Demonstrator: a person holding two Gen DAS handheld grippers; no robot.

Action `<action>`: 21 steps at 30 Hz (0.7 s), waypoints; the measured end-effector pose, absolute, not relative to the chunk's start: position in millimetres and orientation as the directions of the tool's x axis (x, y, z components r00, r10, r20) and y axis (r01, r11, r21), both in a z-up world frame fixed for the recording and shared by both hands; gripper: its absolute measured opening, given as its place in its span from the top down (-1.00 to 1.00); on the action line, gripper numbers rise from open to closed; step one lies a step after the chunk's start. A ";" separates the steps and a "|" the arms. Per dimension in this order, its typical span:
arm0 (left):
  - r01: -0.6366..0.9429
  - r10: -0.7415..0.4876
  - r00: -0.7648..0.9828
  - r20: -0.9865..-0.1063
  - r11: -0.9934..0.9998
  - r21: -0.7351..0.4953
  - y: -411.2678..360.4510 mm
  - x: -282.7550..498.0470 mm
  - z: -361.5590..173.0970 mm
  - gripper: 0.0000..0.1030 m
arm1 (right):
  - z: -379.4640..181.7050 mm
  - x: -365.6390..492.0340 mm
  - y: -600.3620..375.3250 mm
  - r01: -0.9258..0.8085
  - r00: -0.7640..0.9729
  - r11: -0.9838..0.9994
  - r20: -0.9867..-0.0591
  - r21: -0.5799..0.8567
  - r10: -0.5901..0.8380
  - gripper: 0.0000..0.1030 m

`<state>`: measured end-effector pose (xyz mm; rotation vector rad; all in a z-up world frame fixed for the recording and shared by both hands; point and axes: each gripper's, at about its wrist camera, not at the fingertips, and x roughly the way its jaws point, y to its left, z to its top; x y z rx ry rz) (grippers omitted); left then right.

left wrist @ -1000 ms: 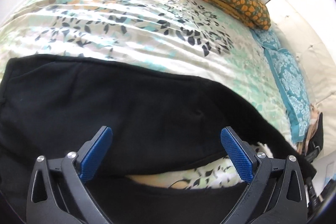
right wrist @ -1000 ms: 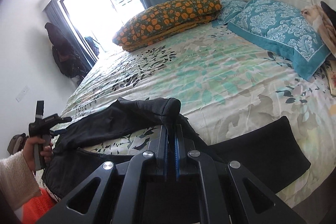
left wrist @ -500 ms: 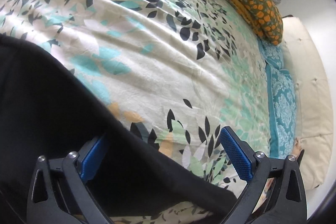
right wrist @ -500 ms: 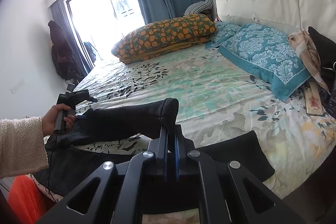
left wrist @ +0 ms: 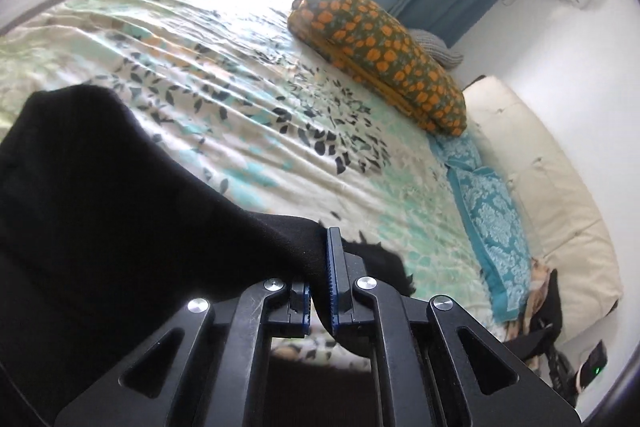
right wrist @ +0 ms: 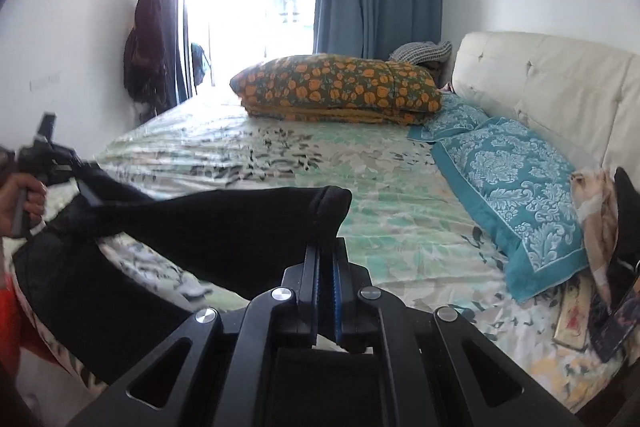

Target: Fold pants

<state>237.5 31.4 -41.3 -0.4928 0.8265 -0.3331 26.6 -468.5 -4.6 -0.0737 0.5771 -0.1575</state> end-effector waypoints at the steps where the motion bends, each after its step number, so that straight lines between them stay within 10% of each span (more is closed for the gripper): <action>1: 0.088 -0.449 0.623 -0.640 0.853 -0.514 35.1 215.9 -54.0 0.89 | -20.0 26.6 -473.5 0.099 0.795 0.989 -0.589 -0.107 -0.143 0.87; 7: 0.023 -0.404 0.518 -0.754 0.888 -0.460 52.4 141.3 -133.3 0.90 | -138.1 5.4 -510.2 0.079 0.364 0.997 -0.931 -0.012 -0.040 0.53; 13: 0.054 -0.431 0.527 -0.733 0.877 -0.477 54.0 141.1 -129.9 0.90 | -122.6 -33.4 -540.2 0.253 0.445 0.920 -0.881 0.298 0.163 -0.07; 21: 0.066 -0.449 0.524 -0.724 0.869 -0.491 55.4 144.4 -126.6 0.89 | -160.6 20.3 -523.9 0.428 0.306 0.825 -0.918 0.369 0.252 -0.08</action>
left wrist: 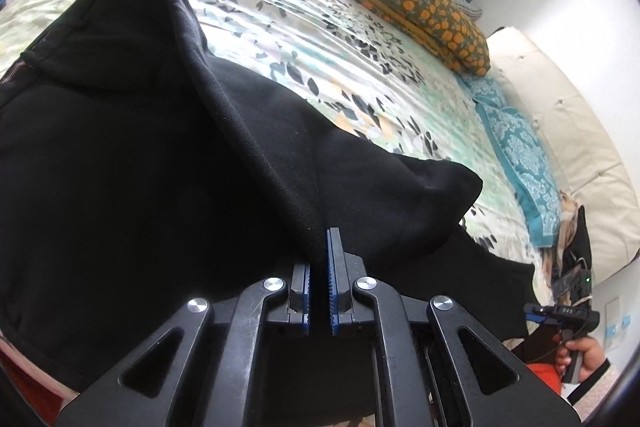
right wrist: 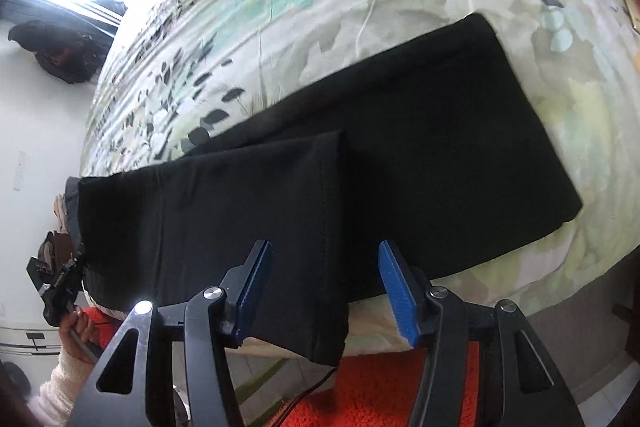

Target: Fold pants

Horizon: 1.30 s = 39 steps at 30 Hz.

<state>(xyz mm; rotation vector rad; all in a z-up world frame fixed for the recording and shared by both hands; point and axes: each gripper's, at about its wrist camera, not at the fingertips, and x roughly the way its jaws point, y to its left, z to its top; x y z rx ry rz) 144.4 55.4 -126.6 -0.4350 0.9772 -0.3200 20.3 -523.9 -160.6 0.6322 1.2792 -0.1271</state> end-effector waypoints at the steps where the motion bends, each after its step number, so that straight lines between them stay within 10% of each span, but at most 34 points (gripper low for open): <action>1: 0.071 -0.451 0.524 -0.722 0.868 -0.491 55.4 144.3 -126.5 0.89 | -162.7 23.4 -516.3 0.414 0.283 0.841 -0.927 0.349 0.246 -0.08; 7: 0.076 -0.444 0.517 -0.732 0.875 -0.478 50.6 148.6 -129.5 0.89 | -164.2 26.5 -497.4 0.383 0.219 0.872 -0.947 0.305 0.235 -0.05; 11: 0.085 -0.446 0.522 -0.727 0.876 -0.476 49.2 147.6 -124.8 0.91 | -167.2 24.7 -503.0 0.404 0.214 0.869 -0.953 0.286 0.214 0.73; 22: 0.143 -0.455 0.527 -0.718 0.880 -0.453 26.2 88.7 -107.8 0.92 | -87.4 26.1 -516.4 0.329 0.365 0.933 -0.931 0.147 0.018 0.77; 39: 0.285 -0.492 0.350 -0.797 0.866 -0.410 -43.8 60.1 -144.5 0.92 | -134.5 23.2 -598.5 0.498 0.226 0.866 -0.971 0.041 -0.083 0.77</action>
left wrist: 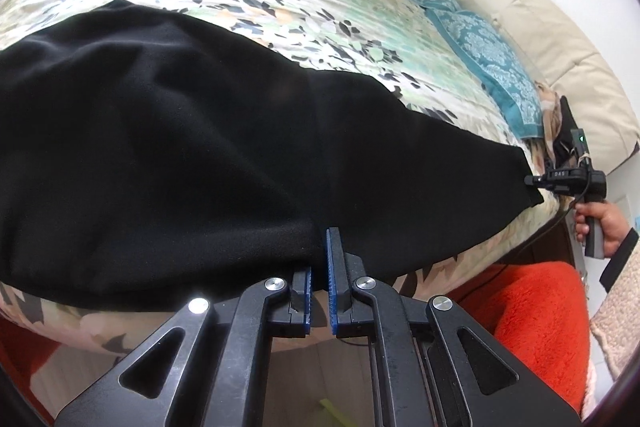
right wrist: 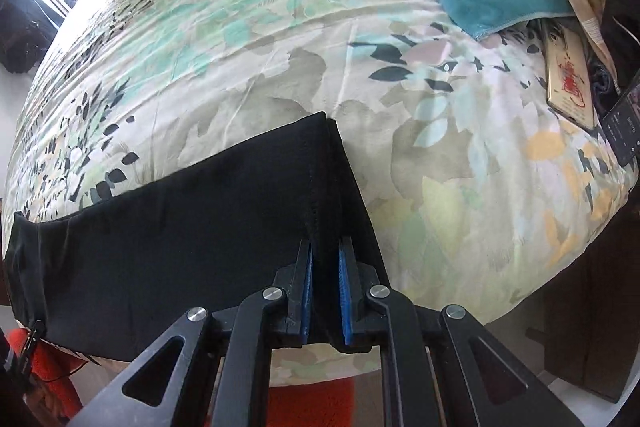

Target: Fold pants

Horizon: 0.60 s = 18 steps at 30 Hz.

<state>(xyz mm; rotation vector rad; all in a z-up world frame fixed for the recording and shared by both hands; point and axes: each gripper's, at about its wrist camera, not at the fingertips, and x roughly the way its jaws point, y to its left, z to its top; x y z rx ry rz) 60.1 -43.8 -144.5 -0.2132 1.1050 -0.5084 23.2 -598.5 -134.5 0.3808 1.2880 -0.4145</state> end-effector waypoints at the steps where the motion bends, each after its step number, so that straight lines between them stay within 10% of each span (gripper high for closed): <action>1: 0.288 -0.491 0.347 -0.799 0.867 -0.407 -45.0 59.3 -144.3 0.92 | -140.1 23.3 -599.3 0.502 0.216 0.864 -0.973 0.042 -0.078 0.76; 7: 0.288 -0.459 0.285 -0.842 0.878 -0.381 -41.6 55.1 -142.7 0.75 | -147.4 15.4 -608.9 0.538 0.247 0.836 -0.968 0.107 -0.035 0.38; 9: 0.300 -0.442 0.297 -0.846 0.885 -0.357 -33.8 43.1 -129.8 0.45 | -136.4 10.1 -606.4 0.549 0.230 0.835 -0.966 0.029 -0.118 -0.13; 14: 0.295 -0.433 0.479 -0.764 0.899 -0.324 -3.1 45.9 -86.9 -0.45 | -84.9 1.1 -568.9 0.508 0.350 0.861 -0.912 -0.008 -0.215 -0.17; 18: 0.218 -0.321 0.496 -0.807 0.945 -0.242 20.6 99.7 -105.8 -0.40 | -66.4 13.8 -505.7 0.439 0.465 0.891 -0.878 0.119 -0.112 -0.38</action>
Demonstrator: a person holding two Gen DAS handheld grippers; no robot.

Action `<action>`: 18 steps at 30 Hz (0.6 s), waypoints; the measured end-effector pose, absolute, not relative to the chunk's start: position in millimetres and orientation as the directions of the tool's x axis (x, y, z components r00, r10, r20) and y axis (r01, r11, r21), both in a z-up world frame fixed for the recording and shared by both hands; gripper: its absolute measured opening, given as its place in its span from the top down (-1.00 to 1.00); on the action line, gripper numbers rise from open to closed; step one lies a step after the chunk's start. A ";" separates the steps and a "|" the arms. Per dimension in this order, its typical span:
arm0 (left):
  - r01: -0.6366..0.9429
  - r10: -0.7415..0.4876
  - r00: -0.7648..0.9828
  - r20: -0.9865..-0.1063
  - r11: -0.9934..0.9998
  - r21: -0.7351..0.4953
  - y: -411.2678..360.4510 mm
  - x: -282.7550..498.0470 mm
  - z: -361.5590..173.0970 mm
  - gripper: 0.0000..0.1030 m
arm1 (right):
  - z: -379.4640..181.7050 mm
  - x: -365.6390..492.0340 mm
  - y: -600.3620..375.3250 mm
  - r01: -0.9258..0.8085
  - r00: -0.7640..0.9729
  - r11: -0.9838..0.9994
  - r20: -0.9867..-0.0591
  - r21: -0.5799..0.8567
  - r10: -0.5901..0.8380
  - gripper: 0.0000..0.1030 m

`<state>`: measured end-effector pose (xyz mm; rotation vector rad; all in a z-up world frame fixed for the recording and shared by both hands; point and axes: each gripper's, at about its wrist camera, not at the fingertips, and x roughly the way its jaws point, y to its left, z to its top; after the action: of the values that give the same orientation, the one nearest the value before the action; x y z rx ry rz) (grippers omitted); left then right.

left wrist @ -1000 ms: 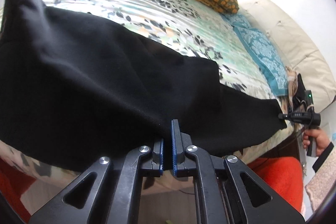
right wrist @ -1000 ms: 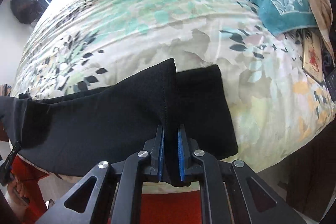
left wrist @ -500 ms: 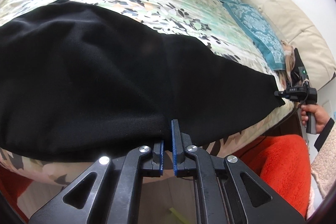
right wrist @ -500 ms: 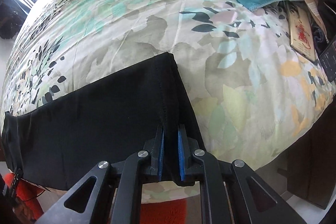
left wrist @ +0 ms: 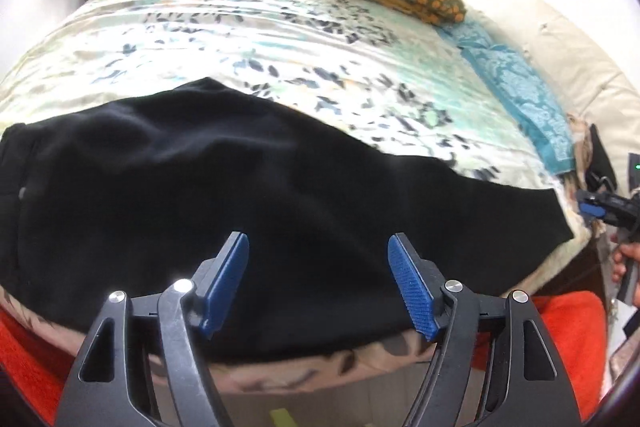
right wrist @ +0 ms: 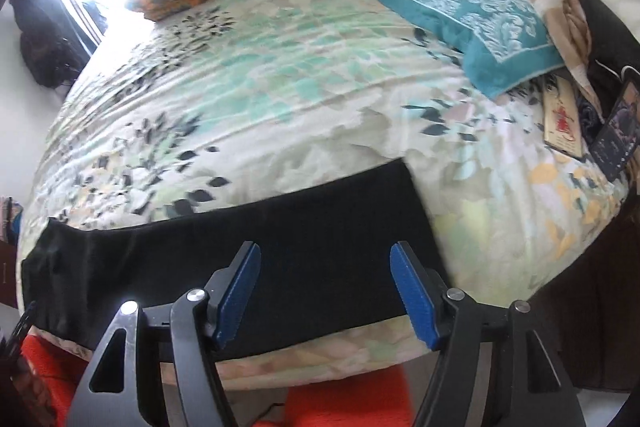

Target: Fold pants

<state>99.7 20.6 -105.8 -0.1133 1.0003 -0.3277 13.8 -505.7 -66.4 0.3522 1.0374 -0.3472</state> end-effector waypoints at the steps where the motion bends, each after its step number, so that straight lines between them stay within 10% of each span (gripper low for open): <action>1: 0.216 -0.267 0.473 -0.840 0.959 -0.184 23.1 110.1 -117.1 -0.33 | -68.3 20.8 -485.3 0.410 0.482 0.900 -0.873 0.150 -0.074 -0.39; 3: 0.225 -0.134 0.401 -0.906 0.973 -0.044 31.0 120.6 -144.1 0.16 | -79.3 37.3 -445.0 0.363 0.498 0.910 -0.867 0.203 -0.005 -0.40; 7: 0.254 0.043 0.446 -0.894 0.952 0.173 56.3 105.1 -146.7 0.15 | -133.3 68.2 -373.3 0.283 0.438 0.933 -0.896 0.220 0.078 -0.42; 13: -0.013 0.069 0.466 -0.882 0.997 0.071 150.3 110.2 -125.2 0.22 | -185.3 59.8 -354.1 0.251 0.394 0.968 -0.916 0.026 -0.077 -0.58; 18: 0.007 0.011 0.497 -0.868 1.000 0.017 177.5 117.6 -125.0 -0.14 | -188.3 67.1 -349.5 0.247 0.375 0.969 -0.921 -0.007 -0.102 -0.82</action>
<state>117.6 177.5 -125.0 0.0191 1.0507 0.0028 67.1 -349.5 -188.3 0.1403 1.1661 -0.2246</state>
